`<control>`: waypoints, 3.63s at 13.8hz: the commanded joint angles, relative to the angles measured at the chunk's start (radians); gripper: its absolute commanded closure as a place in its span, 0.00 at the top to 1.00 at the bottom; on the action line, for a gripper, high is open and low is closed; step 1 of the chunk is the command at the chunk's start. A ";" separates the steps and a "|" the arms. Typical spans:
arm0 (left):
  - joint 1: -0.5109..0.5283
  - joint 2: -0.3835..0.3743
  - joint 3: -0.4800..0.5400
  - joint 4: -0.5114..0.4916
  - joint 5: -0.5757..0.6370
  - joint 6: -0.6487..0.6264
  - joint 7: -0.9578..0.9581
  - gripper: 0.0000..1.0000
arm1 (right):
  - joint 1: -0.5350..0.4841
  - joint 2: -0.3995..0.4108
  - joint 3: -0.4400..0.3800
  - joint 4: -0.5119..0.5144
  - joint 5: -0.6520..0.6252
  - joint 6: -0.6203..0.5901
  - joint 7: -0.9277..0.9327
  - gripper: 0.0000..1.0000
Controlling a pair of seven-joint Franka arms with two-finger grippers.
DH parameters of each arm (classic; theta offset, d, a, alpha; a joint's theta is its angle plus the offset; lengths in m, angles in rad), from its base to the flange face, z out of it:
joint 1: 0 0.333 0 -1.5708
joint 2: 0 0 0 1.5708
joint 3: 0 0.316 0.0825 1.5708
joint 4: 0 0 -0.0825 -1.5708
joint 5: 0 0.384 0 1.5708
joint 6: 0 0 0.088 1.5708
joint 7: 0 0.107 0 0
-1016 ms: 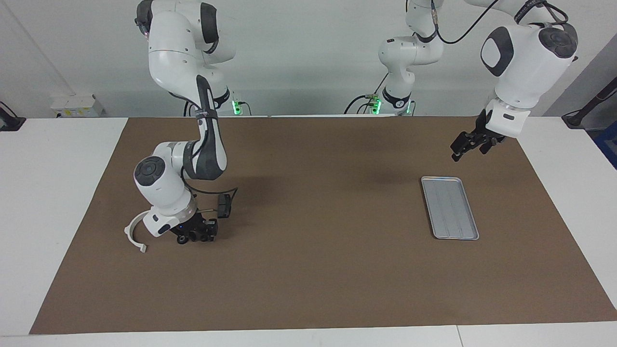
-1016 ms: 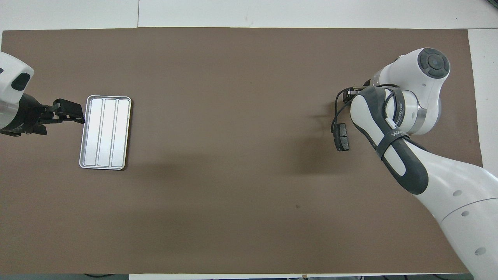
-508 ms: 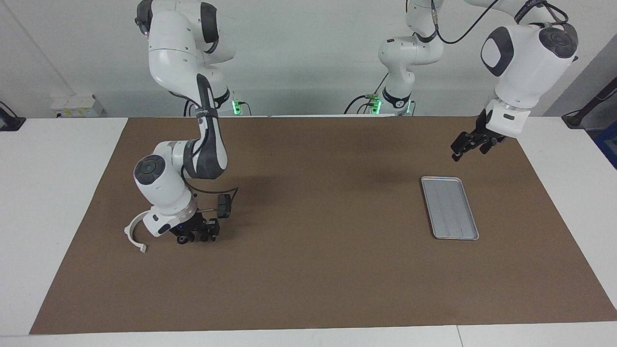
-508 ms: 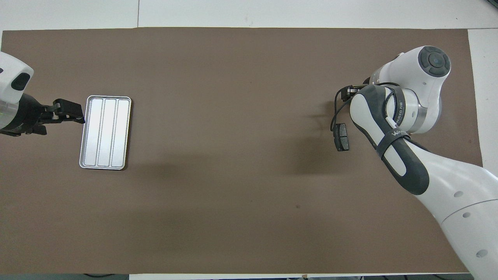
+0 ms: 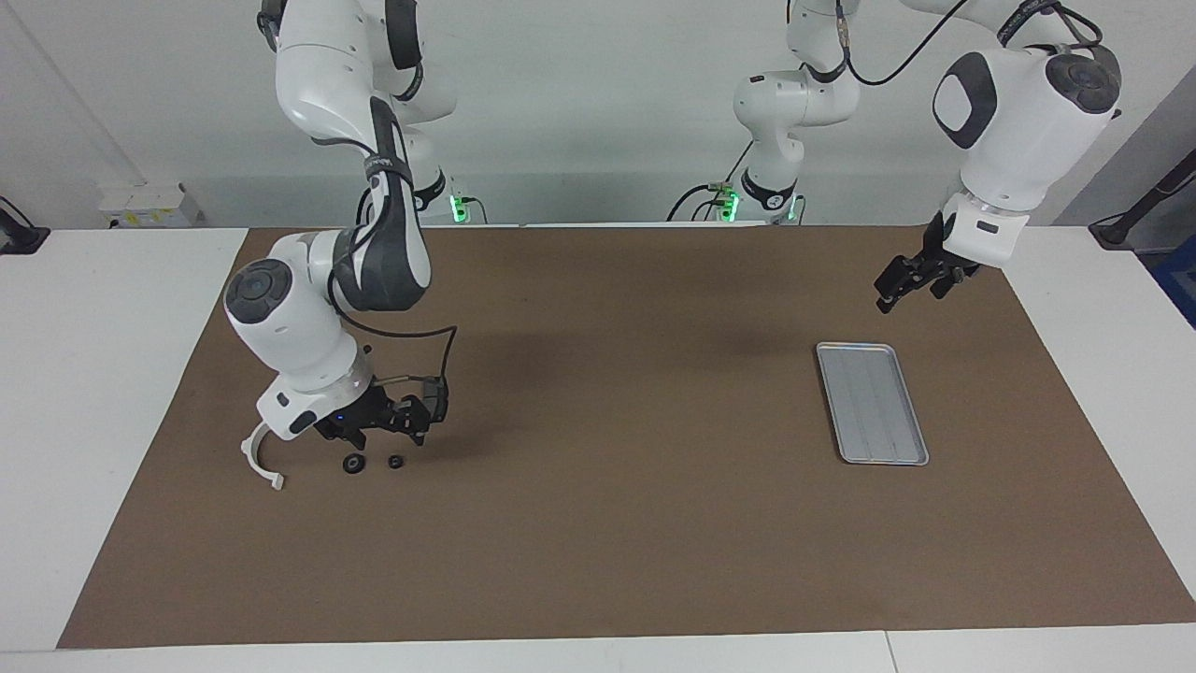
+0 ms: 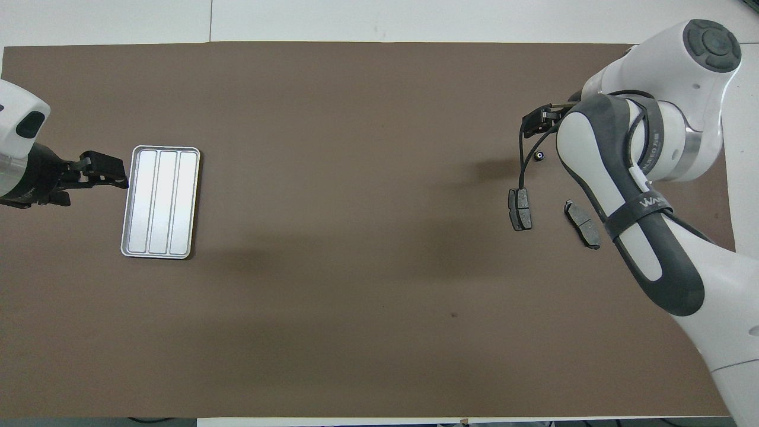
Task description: Place bearing gear from tray to pile
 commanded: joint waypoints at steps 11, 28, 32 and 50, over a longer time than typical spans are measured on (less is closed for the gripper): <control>-0.008 -0.032 0.007 -0.005 -0.017 -0.011 0.012 1.00 | -0.076 -0.324 0.013 0.065 -0.234 -0.391 -0.026 1.00; -0.008 -0.038 0.007 -0.003 -0.017 -0.010 0.009 1.00 | -0.144 -0.358 0.060 0.062 -0.229 -0.470 0.063 1.00; -0.008 -0.038 0.007 -0.003 -0.017 -0.010 0.009 1.00 | -0.147 -0.358 0.060 0.064 -0.229 -0.466 0.059 1.00; -0.008 -0.038 0.007 -0.003 -0.017 -0.010 0.009 1.00 | -0.147 -0.365 0.059 0.056 -0.228 -0.470 0.065 1.00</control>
